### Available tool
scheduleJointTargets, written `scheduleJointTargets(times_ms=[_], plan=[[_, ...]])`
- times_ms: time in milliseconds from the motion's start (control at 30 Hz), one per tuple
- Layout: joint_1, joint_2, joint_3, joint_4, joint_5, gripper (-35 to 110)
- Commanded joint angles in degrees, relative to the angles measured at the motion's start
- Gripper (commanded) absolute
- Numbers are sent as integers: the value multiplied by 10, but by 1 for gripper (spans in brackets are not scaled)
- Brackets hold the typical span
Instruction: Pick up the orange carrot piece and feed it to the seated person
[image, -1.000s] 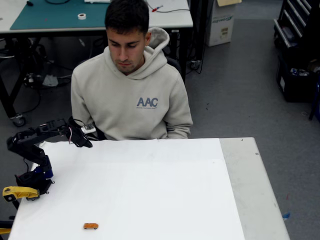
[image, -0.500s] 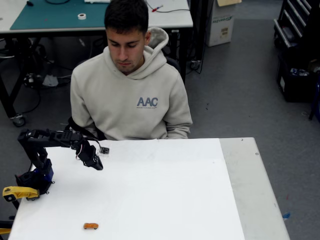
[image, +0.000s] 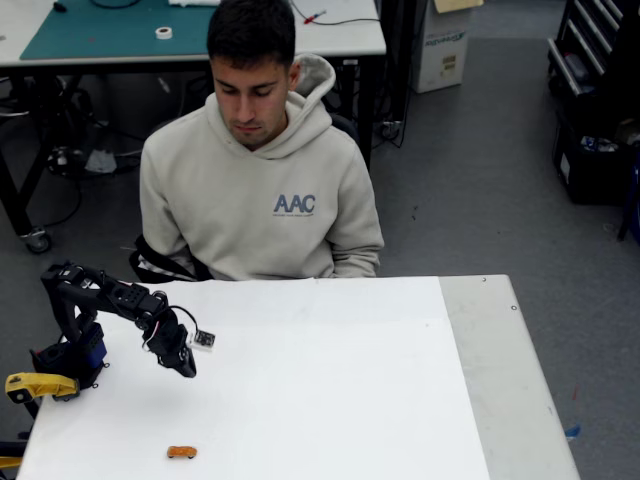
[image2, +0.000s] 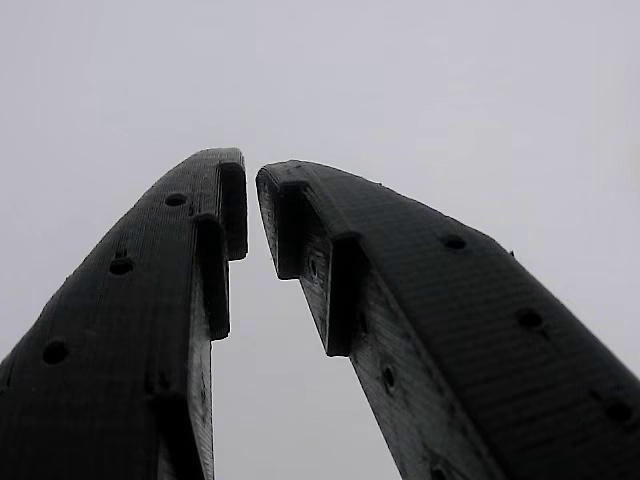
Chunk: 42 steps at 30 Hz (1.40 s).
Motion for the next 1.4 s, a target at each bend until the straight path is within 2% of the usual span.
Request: scheduleJointTargets(times_ms=[0,267,767,1233,1367], plan=[[40,-4,-62,-13,-38,-2],[106,-101,-152,-74,-65,-2],[199,-135,-212,-71,-141,-2],[202,-136,-201,-70,-168,-2],[202,-137,-201,-76,-168,4]])
